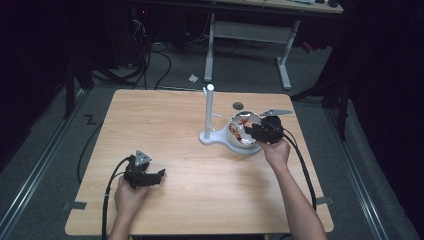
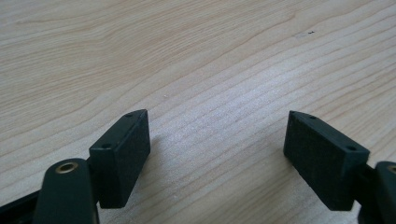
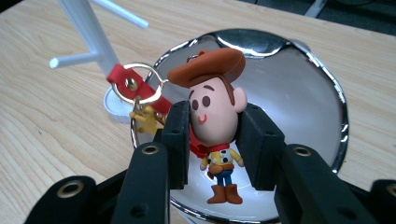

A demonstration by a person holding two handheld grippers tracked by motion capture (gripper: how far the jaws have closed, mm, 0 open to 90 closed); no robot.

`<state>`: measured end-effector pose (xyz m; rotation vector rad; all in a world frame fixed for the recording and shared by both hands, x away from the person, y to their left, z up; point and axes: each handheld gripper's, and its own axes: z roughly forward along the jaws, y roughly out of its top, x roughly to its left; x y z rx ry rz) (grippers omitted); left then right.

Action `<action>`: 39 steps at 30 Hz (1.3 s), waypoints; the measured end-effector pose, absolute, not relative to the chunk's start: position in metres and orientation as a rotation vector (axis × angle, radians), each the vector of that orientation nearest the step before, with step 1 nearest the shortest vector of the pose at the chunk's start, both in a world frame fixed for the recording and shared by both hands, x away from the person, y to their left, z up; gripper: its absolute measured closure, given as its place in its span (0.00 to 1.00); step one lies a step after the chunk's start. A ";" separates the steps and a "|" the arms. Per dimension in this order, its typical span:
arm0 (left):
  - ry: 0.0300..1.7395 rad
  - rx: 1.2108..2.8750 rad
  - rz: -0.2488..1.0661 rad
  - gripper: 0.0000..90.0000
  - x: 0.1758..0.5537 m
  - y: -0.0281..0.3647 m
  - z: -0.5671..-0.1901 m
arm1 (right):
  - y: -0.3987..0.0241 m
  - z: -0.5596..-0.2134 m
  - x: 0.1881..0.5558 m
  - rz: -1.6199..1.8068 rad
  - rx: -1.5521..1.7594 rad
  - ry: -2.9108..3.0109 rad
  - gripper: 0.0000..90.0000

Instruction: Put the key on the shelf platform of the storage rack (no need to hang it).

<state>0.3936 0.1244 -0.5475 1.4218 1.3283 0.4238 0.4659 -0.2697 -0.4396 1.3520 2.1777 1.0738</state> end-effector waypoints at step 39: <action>1.328 1.422 0.424 0.26 0.394 0.124 -0.548 | -0.294 -0.423 0.446 1.127 1.371 2.083 0.50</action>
